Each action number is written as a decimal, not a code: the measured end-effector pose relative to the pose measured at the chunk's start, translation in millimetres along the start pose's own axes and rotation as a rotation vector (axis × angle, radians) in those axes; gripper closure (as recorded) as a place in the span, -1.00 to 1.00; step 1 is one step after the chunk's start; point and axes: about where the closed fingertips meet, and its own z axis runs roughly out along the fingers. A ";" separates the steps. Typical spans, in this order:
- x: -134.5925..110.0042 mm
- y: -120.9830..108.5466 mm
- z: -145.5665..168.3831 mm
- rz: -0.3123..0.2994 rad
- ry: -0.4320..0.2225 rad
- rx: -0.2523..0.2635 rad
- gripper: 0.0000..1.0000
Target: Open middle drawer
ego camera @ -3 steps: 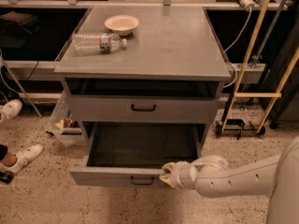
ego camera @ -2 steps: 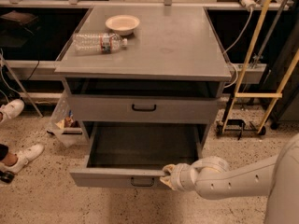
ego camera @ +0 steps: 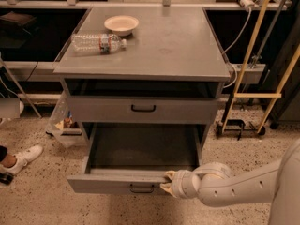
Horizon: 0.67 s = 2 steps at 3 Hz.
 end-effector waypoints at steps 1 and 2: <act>-2.5 -0.5 -3.5 0.000 0.000 0.000 1.00; 4.9 21.2 -8.4 -0.025 -0.009 -0.023 1.00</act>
Offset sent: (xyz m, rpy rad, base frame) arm -0.3137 0.0462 -0.0907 0.0185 -0.0142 0.3166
